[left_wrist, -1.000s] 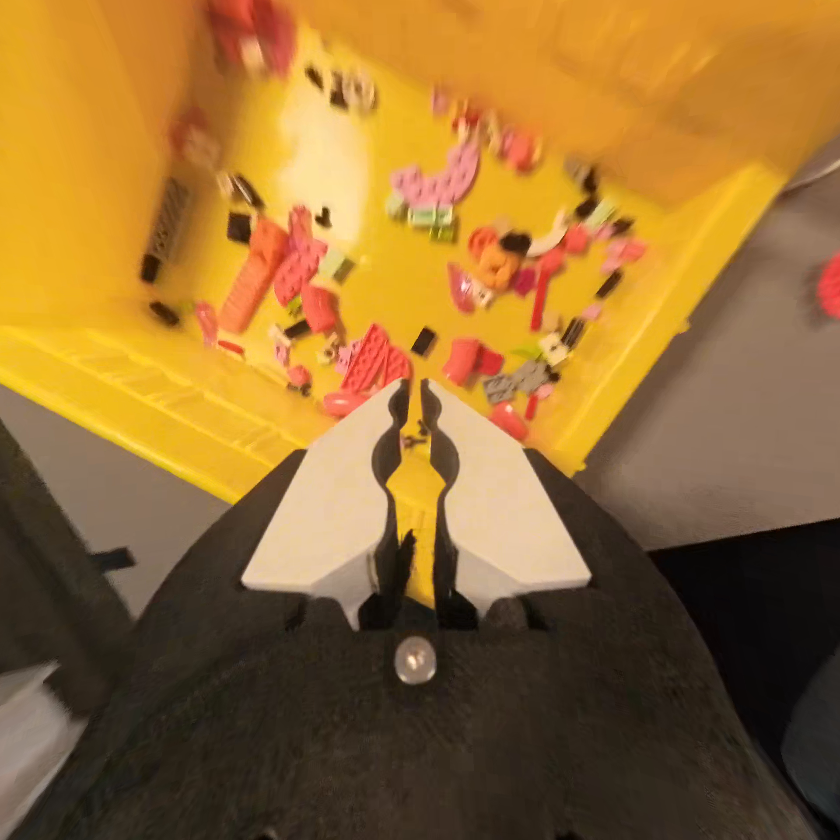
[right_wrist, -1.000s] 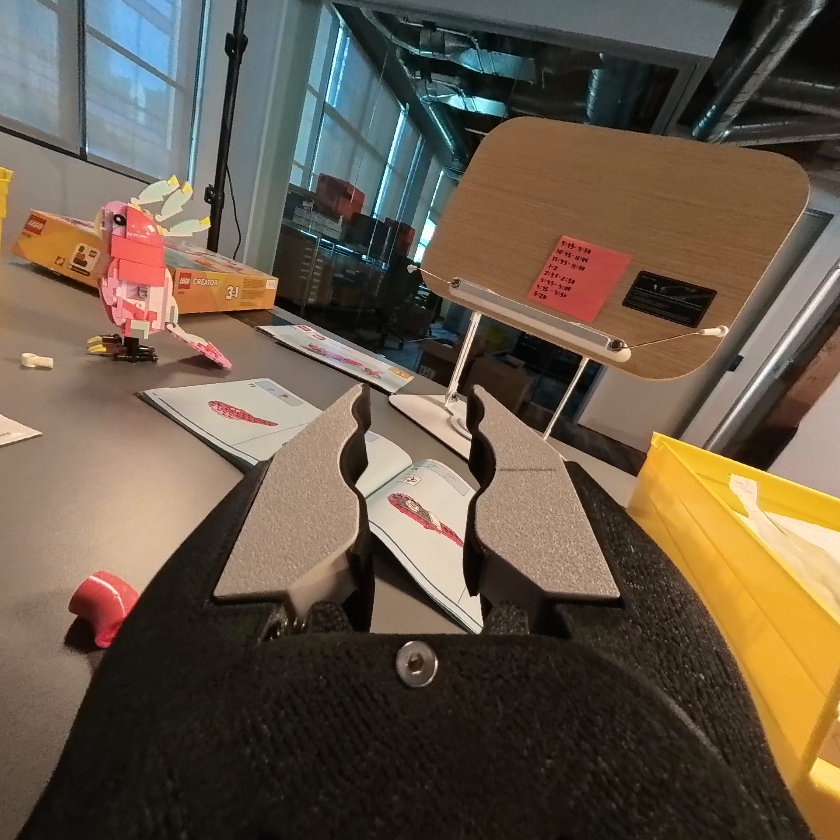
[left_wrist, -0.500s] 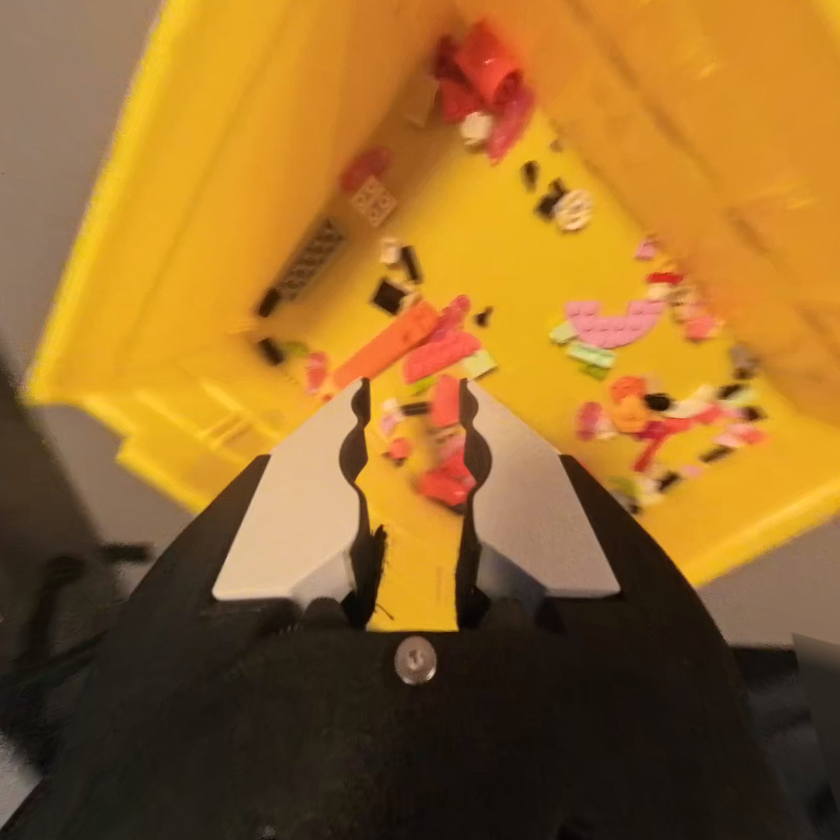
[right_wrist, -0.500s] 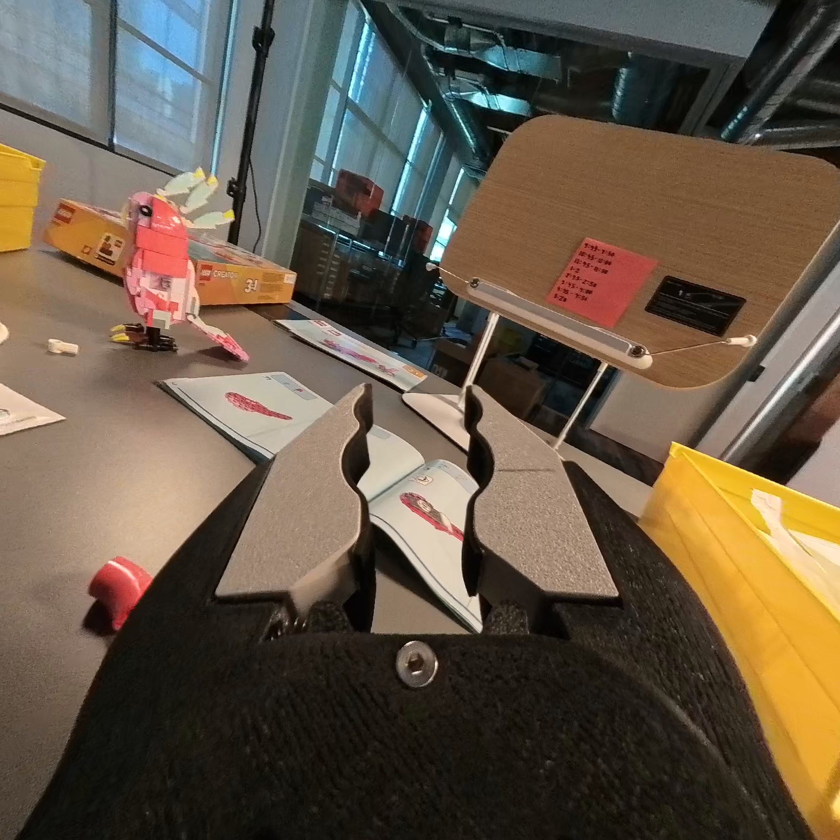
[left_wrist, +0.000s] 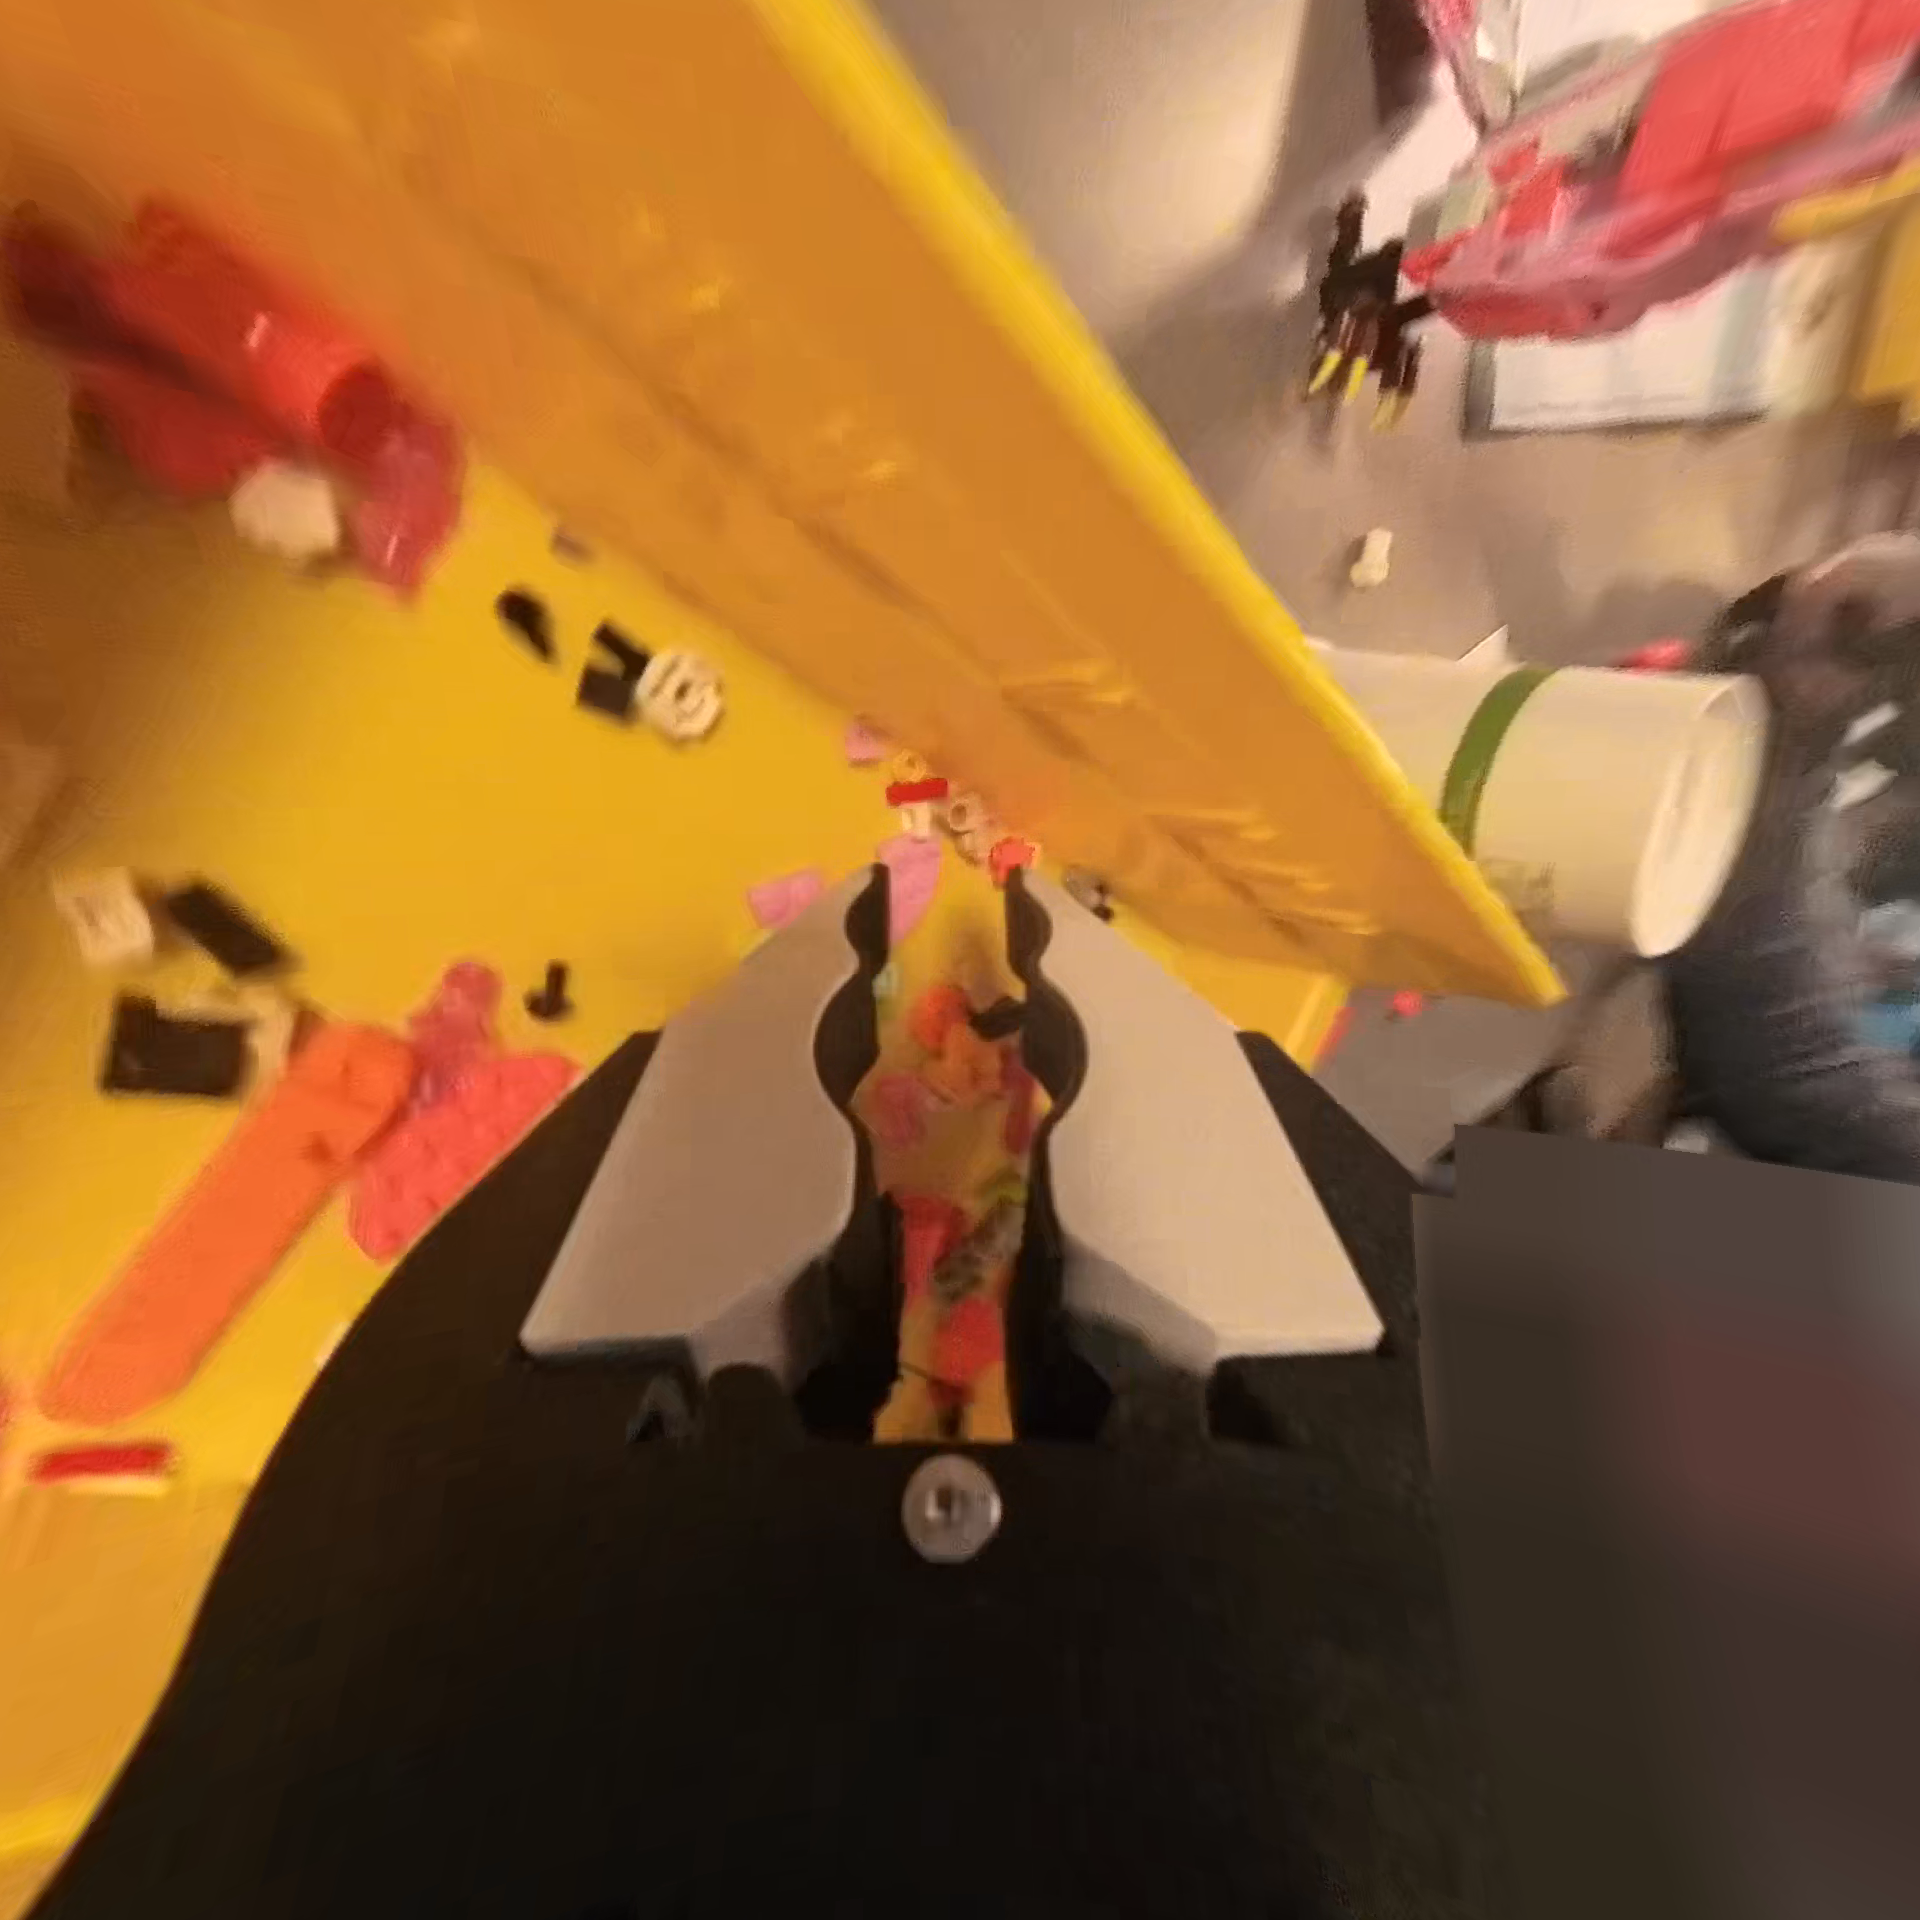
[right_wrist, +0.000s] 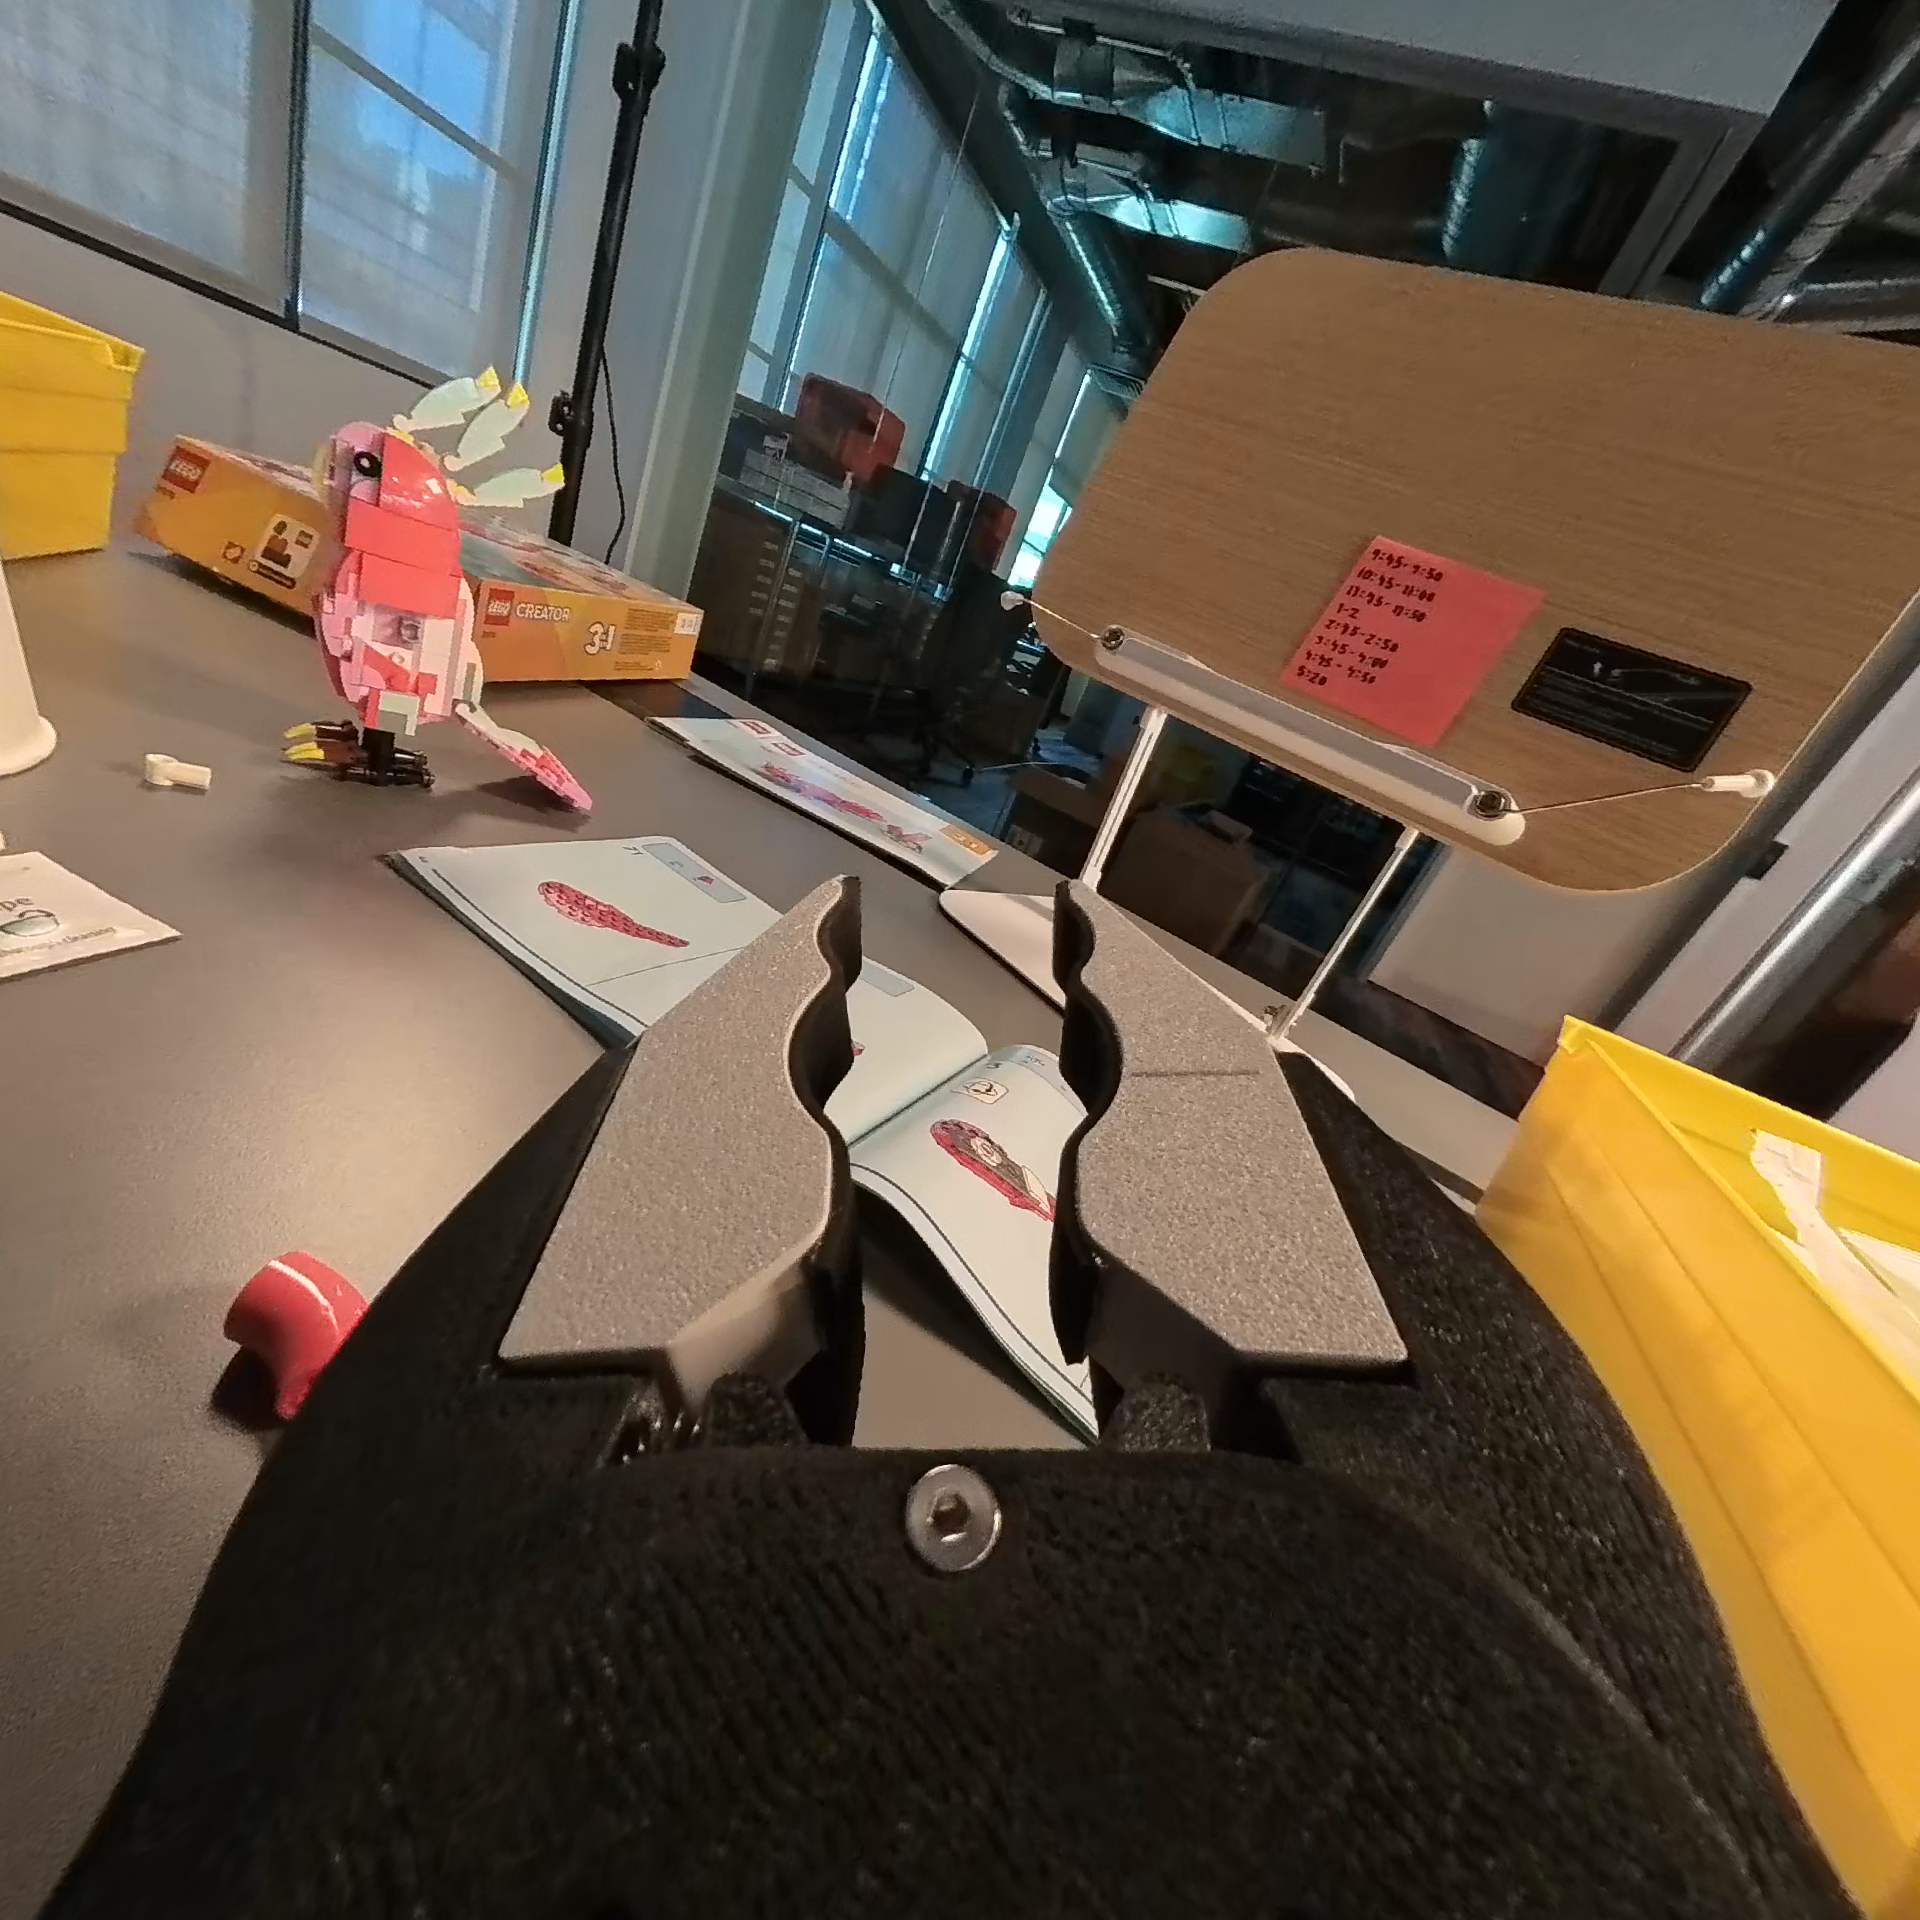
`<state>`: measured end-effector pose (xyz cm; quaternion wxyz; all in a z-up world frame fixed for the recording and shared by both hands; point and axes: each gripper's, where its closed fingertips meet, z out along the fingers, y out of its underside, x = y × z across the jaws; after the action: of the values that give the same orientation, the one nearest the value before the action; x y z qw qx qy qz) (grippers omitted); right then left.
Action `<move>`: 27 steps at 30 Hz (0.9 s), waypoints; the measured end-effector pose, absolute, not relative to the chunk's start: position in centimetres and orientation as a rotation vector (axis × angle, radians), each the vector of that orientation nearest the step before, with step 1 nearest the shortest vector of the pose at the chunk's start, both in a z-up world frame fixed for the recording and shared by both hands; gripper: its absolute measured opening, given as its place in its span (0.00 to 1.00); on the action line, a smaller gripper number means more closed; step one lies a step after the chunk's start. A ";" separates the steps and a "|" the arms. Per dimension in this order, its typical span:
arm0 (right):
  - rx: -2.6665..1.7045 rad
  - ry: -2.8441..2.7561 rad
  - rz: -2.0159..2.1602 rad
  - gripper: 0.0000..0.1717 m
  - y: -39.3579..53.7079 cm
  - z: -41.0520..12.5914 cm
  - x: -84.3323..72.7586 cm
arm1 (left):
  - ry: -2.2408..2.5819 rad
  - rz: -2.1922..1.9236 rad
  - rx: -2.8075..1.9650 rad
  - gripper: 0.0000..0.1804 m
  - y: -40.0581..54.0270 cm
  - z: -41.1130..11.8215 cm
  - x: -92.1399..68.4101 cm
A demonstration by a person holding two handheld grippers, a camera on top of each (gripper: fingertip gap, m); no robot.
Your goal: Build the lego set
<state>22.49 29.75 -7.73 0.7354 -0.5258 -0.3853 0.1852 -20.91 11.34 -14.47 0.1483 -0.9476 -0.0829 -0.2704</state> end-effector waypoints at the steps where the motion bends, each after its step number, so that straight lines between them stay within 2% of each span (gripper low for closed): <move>1: -1.157 -0.850 0.405 0.20 29.8 -7.8 22.5 | -0.103 -0.686 -2.725 0.08 11.7 -14.7 -20.5; 4: -1.158 -0.859 0.400 0.20 29.7 -7.9 22.3 | 0.143 -0.438 -2.710 0.03 12.6 -15.5 -20.1; 10: -1.160 -0.862 0.394 0.19 29.7 -7.9 22.3 | 0.197 -0.238 -2.780 0.04 12.8 -17.7 -21.5; 19: -1.160 -0.866 0.393 0.18 29.7 -8.0 22.2 | 0.098 -0.224 -2.737 0.10 14.0 -18.3 -22.0; 27: -1.159 -0.869 0.392 0.18 29.7 -8.0 22.2 | 0.122 -0.070 -2.765 0.11 13.9 -18.4 -22.6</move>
<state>22.20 29.69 -7.97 0.7316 -0.5265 -0.3948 0.1781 -22.56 13.92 -18.42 0.1852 -0.9814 0.0433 -0.0249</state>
